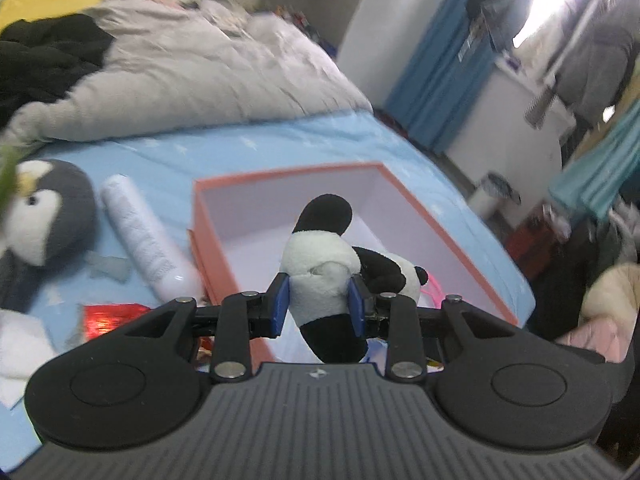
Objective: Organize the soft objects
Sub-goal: 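Open the left tool dropping the panda into the box while the right tool releases the bird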
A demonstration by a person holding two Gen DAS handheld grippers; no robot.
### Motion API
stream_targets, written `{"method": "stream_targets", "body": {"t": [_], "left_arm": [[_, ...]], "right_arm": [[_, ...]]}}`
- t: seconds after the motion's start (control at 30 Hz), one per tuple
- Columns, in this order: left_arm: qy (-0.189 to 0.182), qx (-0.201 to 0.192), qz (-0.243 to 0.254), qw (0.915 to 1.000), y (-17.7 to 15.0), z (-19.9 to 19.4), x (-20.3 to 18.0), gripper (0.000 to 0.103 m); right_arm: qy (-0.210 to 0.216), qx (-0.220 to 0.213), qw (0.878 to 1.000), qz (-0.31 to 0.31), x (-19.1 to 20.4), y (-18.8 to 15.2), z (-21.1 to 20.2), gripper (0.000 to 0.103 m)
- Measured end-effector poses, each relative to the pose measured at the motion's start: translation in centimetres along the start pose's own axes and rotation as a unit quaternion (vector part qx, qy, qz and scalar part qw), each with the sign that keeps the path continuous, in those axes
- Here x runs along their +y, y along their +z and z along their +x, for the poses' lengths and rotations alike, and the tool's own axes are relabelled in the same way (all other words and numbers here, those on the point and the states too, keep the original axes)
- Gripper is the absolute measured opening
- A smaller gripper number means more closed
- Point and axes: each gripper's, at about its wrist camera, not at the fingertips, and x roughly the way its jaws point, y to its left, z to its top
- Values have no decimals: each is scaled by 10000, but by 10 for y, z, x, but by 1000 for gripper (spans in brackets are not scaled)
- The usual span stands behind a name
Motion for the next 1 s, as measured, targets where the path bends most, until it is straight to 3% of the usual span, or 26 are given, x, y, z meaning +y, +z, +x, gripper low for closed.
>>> {"method": "stream_targets", "body": {"t": [0.33,0.47,0.7,1.0], "left_arm": [[-152,810,123,9965,-1,80,-9,41],[-217,879,0,9959,-4,92,-1,45],[-148,617,95,9979,-1,69,4,45],[-54,18,178,9998,-3,-14,2,45]], "right_arm": [[-153,504,9983,267,-33,-9,46,38],[-98,636,9973,343,-37,-11,53,50],[8,452,9987,247,-27,-4,41,50],[222,-85,9995,199,-2,4,-12,50]]}}
